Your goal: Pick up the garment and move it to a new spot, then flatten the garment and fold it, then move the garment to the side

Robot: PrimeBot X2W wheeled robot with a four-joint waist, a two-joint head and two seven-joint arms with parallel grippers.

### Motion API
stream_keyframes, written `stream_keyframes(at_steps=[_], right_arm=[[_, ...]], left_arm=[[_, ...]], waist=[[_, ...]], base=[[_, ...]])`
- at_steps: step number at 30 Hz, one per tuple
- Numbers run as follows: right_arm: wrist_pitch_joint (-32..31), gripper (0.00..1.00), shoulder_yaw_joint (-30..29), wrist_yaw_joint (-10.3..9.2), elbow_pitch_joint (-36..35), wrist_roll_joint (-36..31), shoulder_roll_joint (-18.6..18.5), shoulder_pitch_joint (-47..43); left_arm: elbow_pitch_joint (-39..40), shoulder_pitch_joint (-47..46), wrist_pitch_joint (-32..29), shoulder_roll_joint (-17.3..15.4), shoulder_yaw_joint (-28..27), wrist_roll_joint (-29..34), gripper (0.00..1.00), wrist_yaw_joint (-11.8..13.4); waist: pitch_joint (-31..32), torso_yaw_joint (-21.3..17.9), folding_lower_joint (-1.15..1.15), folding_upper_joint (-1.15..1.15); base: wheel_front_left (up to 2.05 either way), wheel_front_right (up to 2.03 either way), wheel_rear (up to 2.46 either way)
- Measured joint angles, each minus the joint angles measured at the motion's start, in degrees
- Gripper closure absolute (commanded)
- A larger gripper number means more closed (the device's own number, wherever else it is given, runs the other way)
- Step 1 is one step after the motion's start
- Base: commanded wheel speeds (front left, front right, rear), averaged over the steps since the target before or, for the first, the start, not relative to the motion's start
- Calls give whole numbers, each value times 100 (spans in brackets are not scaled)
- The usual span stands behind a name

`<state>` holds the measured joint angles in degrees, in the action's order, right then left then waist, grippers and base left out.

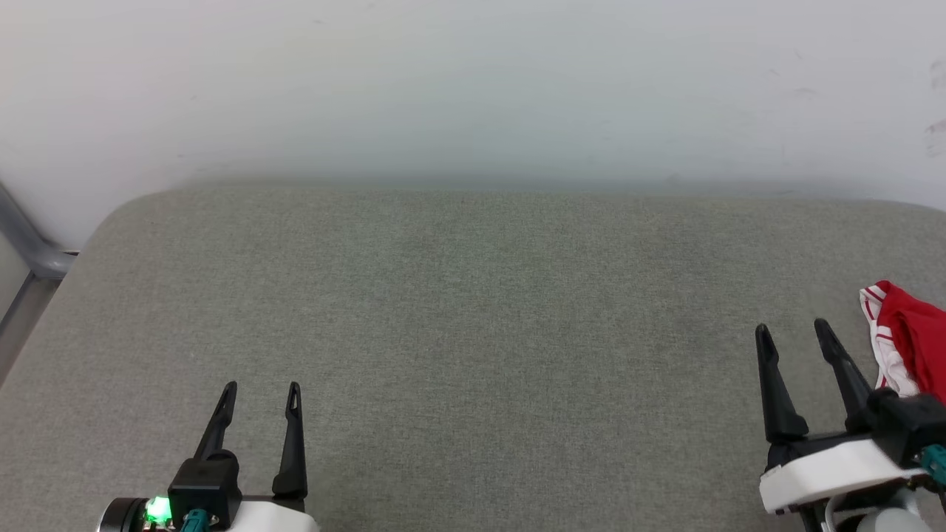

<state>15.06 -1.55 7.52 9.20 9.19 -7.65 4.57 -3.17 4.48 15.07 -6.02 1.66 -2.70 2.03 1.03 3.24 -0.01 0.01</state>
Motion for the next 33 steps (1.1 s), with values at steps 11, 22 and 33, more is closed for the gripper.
stream_keyframes(at_steps=[11, 22, 33], right_arm=[[2, 0, -235, -1, -512, 1, 291, -902], [2, 0, -370, -1, -690, -18, 419, -1276], [-144, 100, -361, -1, -308, 399, 439, -1300]], left_arm=[[-82, 181, 0, 38, 2, -105, 0, -156], [-89, 239, 0, 103, -7, -160, 0, -290], [-491, 328, -187, 144, -47, -614, 100, -315]], waist=[[209, -2, 1, 0], [262, -25, 1, 0], [248, -36, 1, 0]], base=[[0, 0, 0], [0, 0, 0], [0, 0, 0]])
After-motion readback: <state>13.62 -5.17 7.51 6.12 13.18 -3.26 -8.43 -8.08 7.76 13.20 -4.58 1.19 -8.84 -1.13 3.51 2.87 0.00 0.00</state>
